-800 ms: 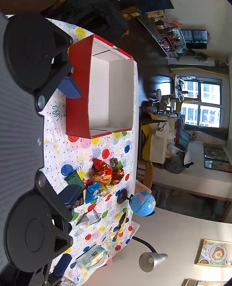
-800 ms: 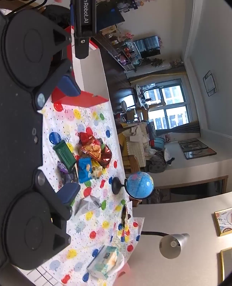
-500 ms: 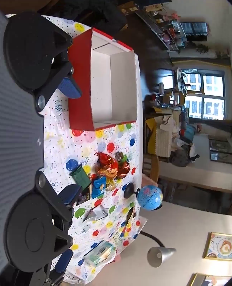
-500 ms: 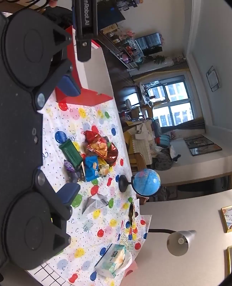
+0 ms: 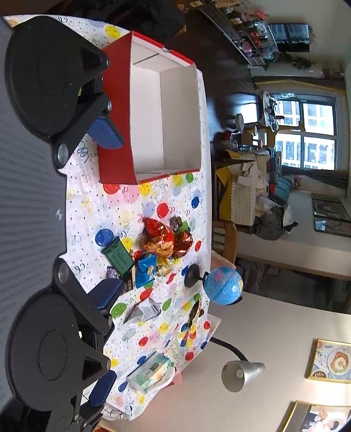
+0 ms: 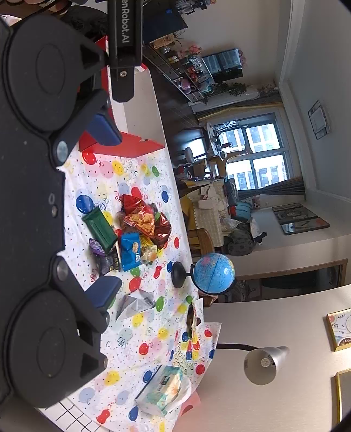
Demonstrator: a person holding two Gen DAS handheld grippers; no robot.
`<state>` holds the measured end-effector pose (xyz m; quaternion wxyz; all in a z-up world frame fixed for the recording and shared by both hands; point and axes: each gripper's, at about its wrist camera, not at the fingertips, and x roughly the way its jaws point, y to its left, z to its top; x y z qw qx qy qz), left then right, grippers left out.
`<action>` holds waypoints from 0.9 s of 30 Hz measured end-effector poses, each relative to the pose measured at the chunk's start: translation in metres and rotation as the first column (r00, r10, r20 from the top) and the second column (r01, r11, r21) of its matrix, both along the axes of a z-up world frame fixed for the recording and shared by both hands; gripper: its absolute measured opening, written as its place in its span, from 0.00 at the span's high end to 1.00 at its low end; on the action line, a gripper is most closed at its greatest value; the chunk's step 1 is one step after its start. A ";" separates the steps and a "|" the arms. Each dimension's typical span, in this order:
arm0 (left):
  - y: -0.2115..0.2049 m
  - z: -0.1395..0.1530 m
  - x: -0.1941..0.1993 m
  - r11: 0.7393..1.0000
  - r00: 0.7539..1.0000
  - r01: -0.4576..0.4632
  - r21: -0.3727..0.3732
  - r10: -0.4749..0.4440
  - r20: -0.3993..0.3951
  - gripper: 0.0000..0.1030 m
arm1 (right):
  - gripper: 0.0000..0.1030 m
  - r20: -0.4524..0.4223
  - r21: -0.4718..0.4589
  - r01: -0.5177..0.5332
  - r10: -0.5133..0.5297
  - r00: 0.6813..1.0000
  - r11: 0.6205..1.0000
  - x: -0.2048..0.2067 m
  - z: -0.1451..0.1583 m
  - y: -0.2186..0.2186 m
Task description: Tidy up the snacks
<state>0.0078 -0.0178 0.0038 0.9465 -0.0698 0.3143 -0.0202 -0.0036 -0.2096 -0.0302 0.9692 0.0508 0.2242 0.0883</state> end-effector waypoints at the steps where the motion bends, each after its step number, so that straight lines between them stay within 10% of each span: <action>1: -0.001 0.000 0.001 1.000 1.000 0.000 0.000 0.000 -0.001 0.00 | 0.00 0.001 -0.001 -0.001 0.001 1.000 1.000 0.000 0.000 0.000; 27: -0.001 0.003 0.005 1.000 1.000 0.014 -0.010 -0.014 0.017 0.00 | 0.01 0.012 -0.018 0.027 -0.027 1.000 0.999 0.008 0.005 -0.003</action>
